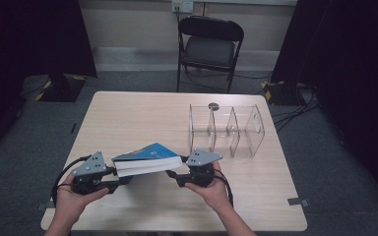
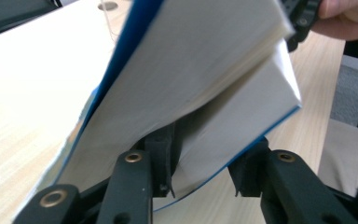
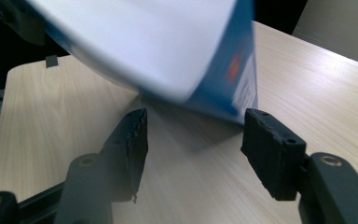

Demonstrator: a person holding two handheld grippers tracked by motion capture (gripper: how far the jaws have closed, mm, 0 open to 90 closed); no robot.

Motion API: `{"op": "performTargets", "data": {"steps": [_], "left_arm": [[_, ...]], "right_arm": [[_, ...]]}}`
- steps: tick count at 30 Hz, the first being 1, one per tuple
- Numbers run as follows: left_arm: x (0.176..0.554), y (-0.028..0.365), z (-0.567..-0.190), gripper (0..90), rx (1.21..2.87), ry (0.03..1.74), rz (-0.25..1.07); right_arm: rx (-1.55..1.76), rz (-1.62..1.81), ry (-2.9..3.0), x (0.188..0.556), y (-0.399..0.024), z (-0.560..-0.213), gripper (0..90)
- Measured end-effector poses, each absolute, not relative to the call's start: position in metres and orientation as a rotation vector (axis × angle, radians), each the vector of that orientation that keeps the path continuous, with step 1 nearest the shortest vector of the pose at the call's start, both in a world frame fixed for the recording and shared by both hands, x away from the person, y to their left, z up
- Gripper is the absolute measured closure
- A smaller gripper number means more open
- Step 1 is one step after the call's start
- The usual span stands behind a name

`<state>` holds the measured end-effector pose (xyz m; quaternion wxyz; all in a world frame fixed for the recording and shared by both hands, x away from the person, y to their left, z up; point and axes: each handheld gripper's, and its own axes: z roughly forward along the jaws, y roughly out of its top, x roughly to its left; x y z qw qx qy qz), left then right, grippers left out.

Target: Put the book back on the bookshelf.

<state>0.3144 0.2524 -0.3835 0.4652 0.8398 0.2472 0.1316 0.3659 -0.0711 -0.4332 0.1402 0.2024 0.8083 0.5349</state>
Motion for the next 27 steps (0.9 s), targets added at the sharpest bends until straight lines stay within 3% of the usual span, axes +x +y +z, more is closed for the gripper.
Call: {"op": "performTargets", "data": {"steps": [27], "left_arm": [[0.331, 0.265, -0.371, 70.8, 2.008, 0.639, 0.349]], "right_arm": [[0.633, 1.557, 2.328, 0.377, -0.072, -0.436, 38.3]]}}
